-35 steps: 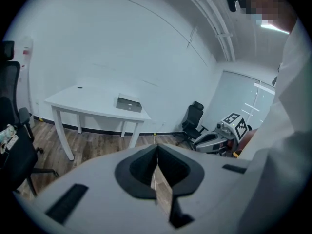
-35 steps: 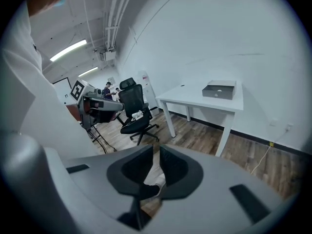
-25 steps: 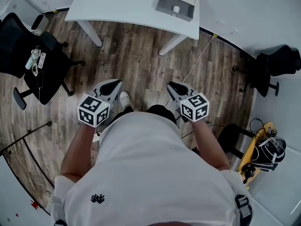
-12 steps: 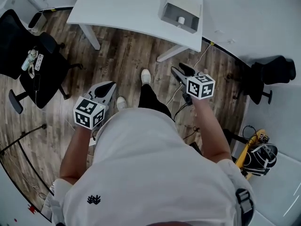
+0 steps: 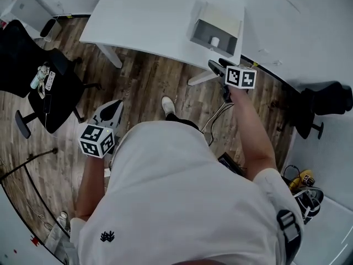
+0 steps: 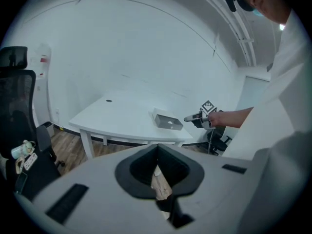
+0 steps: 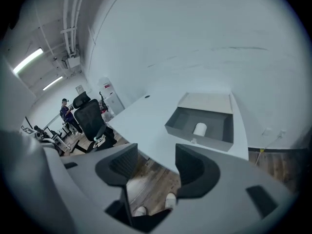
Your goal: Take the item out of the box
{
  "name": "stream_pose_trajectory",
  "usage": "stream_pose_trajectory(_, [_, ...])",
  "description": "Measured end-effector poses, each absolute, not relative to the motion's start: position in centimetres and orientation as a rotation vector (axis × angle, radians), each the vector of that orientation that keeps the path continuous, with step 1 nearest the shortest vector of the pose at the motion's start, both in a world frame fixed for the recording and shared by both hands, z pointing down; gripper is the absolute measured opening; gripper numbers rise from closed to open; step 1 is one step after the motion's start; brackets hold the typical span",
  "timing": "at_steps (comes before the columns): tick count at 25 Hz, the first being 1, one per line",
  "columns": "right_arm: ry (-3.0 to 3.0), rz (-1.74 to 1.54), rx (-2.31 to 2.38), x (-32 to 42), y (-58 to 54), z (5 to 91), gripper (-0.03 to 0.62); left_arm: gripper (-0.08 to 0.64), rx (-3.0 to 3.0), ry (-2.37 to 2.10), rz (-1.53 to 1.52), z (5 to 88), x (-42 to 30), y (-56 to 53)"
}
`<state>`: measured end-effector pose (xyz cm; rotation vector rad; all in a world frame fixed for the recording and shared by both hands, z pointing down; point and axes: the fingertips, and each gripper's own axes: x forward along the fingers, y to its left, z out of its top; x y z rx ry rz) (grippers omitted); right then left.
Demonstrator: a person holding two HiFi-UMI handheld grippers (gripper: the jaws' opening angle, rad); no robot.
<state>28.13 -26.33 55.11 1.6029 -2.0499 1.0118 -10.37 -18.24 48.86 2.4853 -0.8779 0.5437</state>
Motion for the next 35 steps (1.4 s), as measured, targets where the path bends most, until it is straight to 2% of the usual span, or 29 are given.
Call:
stream_pose_trajectory(10, [-1.916,1.307,1.56,35.2,-35.3,60.6,0.259,0.007,2.438,-0.973,0.573,48.3,-6.0,-22.6])
stream_pose_trajectory(20, [-1.72,1.46,1.492,37.6,-39.7,66.2,0.265,0.007,2.343,-1.082,0.589,48.9,-5.1,-24.0])
stream_pose_trajectory(28, [-1.59,1.415,1.407,37.7,-40.3,68.7,0.264,0.006,2.295,-1.138,0.569,49.2,-5.0,-24.2])
stream_pose_trajectory(31, [-1.551,1.348,1.379,37.6,-40.0,68.9,0.206,0.006,2.282,-1.154,0.565,49.3,-5.5,-24.0])
stream_pose_trajectory(35, [-1.548,1.278,1.395,38.0,-40.2,68.8,0.2,0.008,2.278,-1.164,0.561,49.2,-5.9,-23.8])
